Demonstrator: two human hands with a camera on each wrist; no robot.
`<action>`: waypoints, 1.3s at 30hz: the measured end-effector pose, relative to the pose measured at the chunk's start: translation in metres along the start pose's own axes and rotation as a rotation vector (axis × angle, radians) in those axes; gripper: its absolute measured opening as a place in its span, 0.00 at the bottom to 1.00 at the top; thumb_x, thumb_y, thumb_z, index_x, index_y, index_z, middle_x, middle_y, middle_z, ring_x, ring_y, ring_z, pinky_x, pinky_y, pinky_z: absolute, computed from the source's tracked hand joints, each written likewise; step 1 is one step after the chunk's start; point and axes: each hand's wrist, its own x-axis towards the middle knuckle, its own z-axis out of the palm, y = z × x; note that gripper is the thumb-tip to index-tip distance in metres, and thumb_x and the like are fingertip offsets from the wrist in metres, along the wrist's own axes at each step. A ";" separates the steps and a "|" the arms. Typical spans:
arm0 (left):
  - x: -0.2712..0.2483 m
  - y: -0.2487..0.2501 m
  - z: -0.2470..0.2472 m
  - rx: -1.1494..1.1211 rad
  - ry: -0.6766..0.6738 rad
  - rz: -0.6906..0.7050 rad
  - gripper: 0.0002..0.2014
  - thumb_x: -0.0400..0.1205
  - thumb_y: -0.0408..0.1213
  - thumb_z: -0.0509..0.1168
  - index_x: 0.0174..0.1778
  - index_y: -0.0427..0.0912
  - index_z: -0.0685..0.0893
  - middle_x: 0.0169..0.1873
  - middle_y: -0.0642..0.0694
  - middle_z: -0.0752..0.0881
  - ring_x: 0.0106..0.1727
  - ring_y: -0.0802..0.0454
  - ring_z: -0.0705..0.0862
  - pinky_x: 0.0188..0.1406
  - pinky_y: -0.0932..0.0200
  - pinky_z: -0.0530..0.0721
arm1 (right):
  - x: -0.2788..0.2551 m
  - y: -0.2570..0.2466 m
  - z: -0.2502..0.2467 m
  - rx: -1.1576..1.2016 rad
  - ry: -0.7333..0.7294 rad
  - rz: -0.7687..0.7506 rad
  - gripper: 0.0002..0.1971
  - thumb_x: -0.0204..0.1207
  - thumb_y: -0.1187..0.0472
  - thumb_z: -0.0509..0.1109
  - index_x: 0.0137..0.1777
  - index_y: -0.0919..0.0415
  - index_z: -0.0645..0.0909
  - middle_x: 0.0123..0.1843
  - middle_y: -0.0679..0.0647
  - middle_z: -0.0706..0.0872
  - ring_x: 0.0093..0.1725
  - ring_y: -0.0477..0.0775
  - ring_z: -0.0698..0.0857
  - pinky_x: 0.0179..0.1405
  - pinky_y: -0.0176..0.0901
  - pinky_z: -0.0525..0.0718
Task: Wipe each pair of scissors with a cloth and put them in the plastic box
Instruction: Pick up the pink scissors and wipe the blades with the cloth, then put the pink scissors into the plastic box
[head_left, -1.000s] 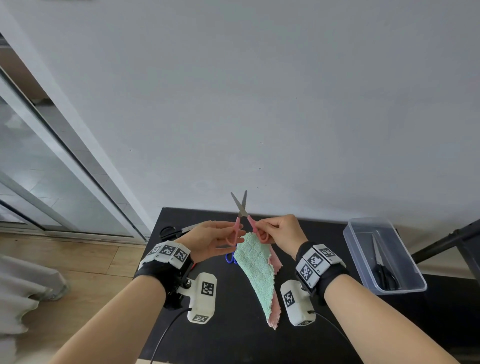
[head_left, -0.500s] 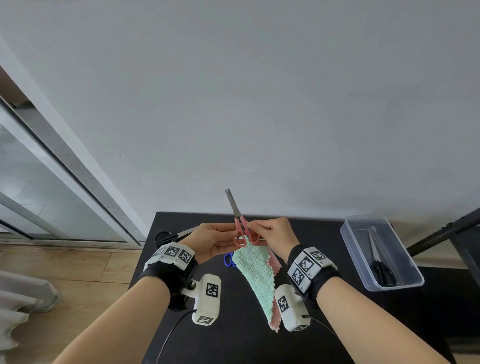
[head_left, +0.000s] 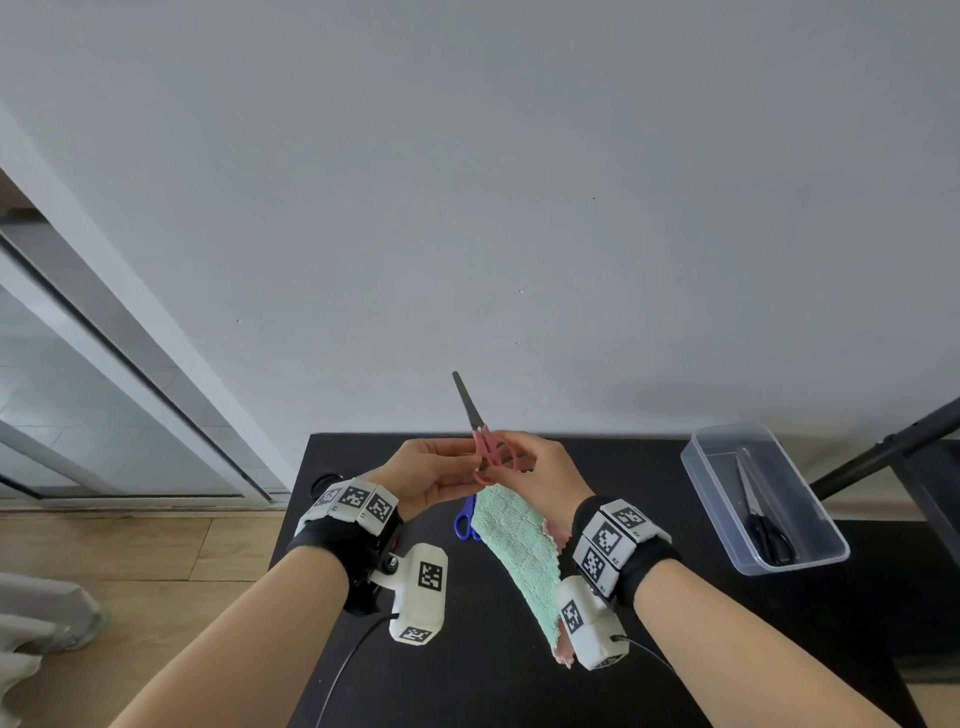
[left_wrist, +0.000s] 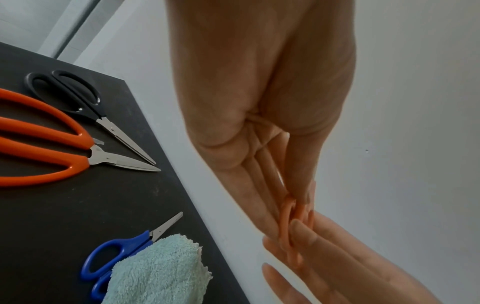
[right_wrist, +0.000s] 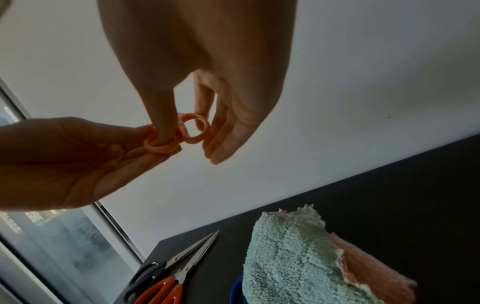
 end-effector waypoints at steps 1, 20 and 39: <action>0.002 0.000 0.000 0.009 0.004 -0.001 0.15 0.80 0.25 0.65 0.63 0.31 0.84 0.59 0.33 0.86 0.61 0.39 0.86 0.60 0.52 0.85 | -0.001 0.000 0.000 -0.025 0.026 0.008 0.24 0.68 0.58 0.80 0.66 0.52 0.82 0.52 0.46 0.88 0.52 0.46 0.85 0.58 0.41 0.83; 0.073 -0.043 0.107 0.478 0.087 -0.029 0.07 0.79 0.35 0.70 0.51 0.38 0.88 0.46 0.38 0.91 0.40 0.50 0.89 0.43 0.60 0.88 | -0.065 0.062 -0.124 -0.345 0.259 0.206 0.19 0.75 0.55 0.74 0.66 0.51 0.79 0.59 0.48 0.86 0.57 0.49 0.85 0.61 0.50 0.84; 0.177 -0.113 0.267 0.684 0.104 -0.204 0.12 0.80 0.31 0.67 0.59 0.37 0.82 0.39 0.43 0.85 0.34 0.53 0.83 0.31 0.65 0.84 | -0.084 0.165 -0.276 -0.500 0.211 0.518 0.11 0.75 0.52 0.73 0.52 0.57 0.85 0.44 0.50 0.87 0.46 0.52 0.86 0.45 0.40 0.80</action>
